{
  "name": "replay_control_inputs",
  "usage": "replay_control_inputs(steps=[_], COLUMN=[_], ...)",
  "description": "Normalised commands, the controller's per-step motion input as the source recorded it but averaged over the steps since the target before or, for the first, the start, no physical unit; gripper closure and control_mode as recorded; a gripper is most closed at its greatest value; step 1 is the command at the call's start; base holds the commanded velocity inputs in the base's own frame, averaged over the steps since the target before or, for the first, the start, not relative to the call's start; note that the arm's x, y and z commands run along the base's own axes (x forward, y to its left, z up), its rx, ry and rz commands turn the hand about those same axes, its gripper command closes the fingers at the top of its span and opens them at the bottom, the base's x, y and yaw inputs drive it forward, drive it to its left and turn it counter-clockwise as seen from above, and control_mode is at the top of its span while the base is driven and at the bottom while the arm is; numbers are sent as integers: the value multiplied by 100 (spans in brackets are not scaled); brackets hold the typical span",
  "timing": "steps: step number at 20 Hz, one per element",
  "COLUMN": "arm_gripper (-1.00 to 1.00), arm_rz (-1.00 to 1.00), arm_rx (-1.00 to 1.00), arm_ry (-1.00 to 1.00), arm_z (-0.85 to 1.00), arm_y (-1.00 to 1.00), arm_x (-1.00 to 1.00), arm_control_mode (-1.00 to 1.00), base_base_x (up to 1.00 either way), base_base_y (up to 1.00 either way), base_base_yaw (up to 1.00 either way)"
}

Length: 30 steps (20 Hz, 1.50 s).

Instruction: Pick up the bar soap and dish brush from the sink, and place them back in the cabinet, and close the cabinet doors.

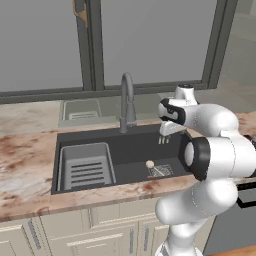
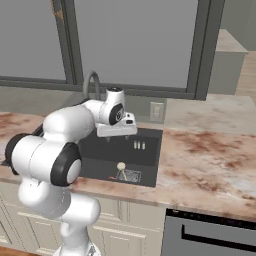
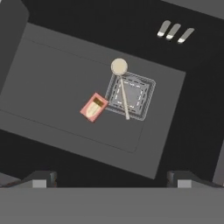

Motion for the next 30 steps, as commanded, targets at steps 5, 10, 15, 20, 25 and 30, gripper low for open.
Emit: replay_control_inputs(steps=[5,10,15,20,25,30], arm_gripper=[-100,-100,-100,-100,-100,-100], arm_rz=[0,0,0,0,0,0], arm_rx=[0,0,0,0,0,0], arm_ry=[0,1,2,2,4,1], arm_z=[-28,-28,-24,-26,-27,-25], arm_y=[0,0,0,4,0,0], arm_x=[23,16,22,31,23,25], arm_control_mode=[-100,-100,-100,-100,-100,-100], base_base_x=[0,0,0,0,0,0], base_base_y=[0,0,0,0,0,0], base_base_yaw=[0,0,0,0,0,0])
